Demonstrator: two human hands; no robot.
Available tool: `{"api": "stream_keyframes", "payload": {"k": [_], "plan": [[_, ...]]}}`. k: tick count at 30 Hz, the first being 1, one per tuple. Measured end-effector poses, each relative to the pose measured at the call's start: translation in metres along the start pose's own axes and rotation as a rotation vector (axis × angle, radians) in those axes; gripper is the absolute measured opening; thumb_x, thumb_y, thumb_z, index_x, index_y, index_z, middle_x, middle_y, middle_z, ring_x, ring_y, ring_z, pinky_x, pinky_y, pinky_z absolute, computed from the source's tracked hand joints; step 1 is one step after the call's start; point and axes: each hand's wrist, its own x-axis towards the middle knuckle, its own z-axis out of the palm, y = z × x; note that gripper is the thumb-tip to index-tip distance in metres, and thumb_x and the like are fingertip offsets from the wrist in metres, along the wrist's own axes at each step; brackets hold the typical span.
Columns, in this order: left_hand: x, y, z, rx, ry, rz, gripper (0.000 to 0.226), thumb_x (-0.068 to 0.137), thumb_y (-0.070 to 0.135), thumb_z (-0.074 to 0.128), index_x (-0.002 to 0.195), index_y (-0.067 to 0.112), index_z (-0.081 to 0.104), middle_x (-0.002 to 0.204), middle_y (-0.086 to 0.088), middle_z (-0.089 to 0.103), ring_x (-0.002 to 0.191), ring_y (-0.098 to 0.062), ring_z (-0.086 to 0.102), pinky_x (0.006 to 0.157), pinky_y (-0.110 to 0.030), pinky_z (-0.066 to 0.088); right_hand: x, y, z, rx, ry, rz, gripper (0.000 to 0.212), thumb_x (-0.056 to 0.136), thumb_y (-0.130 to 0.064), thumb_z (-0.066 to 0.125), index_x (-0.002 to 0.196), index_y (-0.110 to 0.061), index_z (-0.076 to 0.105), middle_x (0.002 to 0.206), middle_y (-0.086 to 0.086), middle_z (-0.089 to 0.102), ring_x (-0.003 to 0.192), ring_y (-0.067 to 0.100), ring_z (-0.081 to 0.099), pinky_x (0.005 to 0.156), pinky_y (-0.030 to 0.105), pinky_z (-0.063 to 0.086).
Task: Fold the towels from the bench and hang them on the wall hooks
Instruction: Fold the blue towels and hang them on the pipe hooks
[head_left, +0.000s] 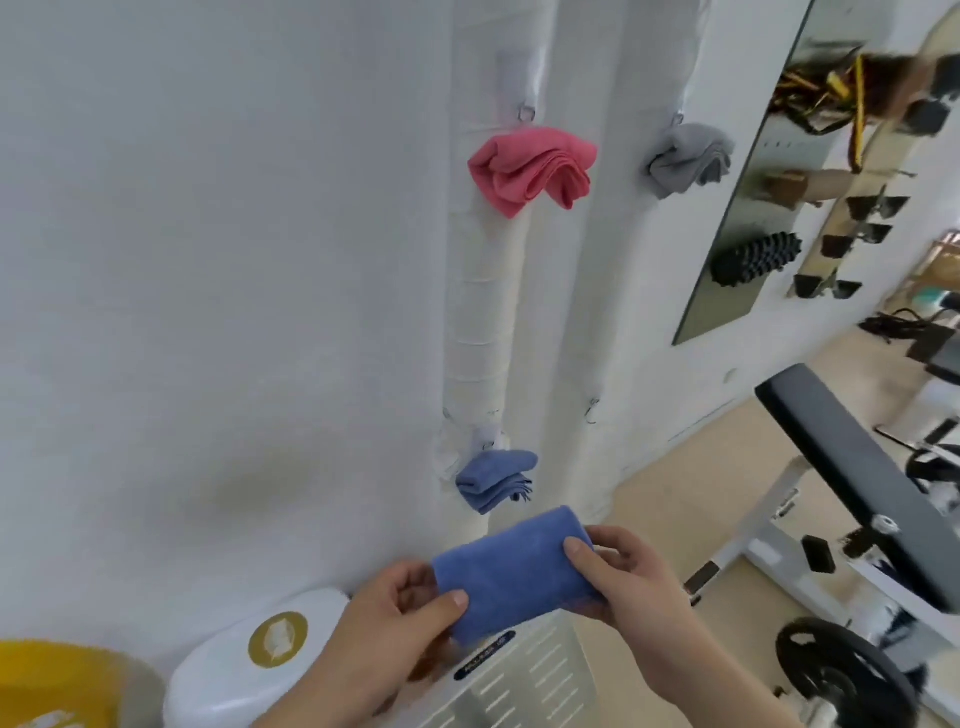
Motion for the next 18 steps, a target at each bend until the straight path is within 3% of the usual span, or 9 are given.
{"api": "stream_keyframes", "payload": {"k": [3,5,7,9,13,18], "plan": [[0.06,0.039,0.019,0.045,-0.083,0.028,0.045,0.061,0.024,0.084,0.1,0.005,0.07,0.087,-0.021,0.077,0.073,-0.03,0.073,0.071,-0.048,0.062,0.042,-0.026,-0.008,0.043,0.095,0.009,0.031,0.095,-0.028,0.072,0.119,-0.012,0.062,0.105,0.012,0.078,0.094,0.028,0.077,0.083,0.042,0.064],[0.096,0.061,0.037,0.084,-0.109,0.058,0.029,0.074,0.009,0.084,0.098,0.004,0.07,0.089,-0.019,0.076,0.072,-0.025,0.073,0.063,-0.038,0.062,0.065,-0.042,-0.022,0.073,0.13,0.006,0.028,0.096,-0.023,0.069,0.121,-0.013,0.062,0.109,0.011,0.077,0.098,0.027,0.076,0.086,0.042,0.063],[0.128,0.077,0.056,0.127,-0.131,0.063,0.018,0.082,0.003,0.079,0.097,0.009,0.071,0.091,-0.014,0.077,0.08,-0.026,0.076,0.07,-0.04,0.065,0.087,-0.056,-0.038,0.081,0.157,0.002,0.024,0.096,-0.013,0.066,0.12,-0.015,0.062,0.108,0.008,0.078,0.098,0.026,0.076,0.084,0.039,0.063],[0.154,0.092,0.077,0.167,-0.167,0.063,0.02,0.084,0.006,0.077,0.101,0.014,0.071,0.094,-0.01,0.078,0.085,-0.026,0.076,0.072,-0.037,0.065,0.109,-0.067,-0.056,0.069,0.185,-0.01,0.025,0.096,-0.009,0.065,0.119,-0.017,0.063,0.106,0.007,0.078,0.097,0.026,0.076,0.081,0.035,0.062],[0.204,0.113,0.119,0.276,-0.186,0.087,0.019,0.084,0.017,0.073,0.102,0.017,0.066,0.083,-0.003,0.076,0.066,-0.017,0.07,0.058,-0.027,0.056,0.169,-0.08,-0.087,0.033,0.231,-0.024,0.027,0.094,-0.01,0.067,0.117,-0.022,0.061,0.107,0.007,0.076,0.096,0.025,0.076,0.074,0.028,0.061],[0.263,0.127,0.185,0.346,-0.136,0.029,0.015,0.09,0.021,0.061,0.105,0.018,0.063,0.092,-0.006,0.075,0.081,-0.022,0.071,0.082,-0.039,0.063,0.256,-0.084,-0.125,-0.026,0.303,-0.087,0.034,0.093,-0.013,0.067,0.122,-0.028,0.055,0.117,-0.005,0.066,0.098,0.02,0.071,0.094,0.045,0.06]]}}
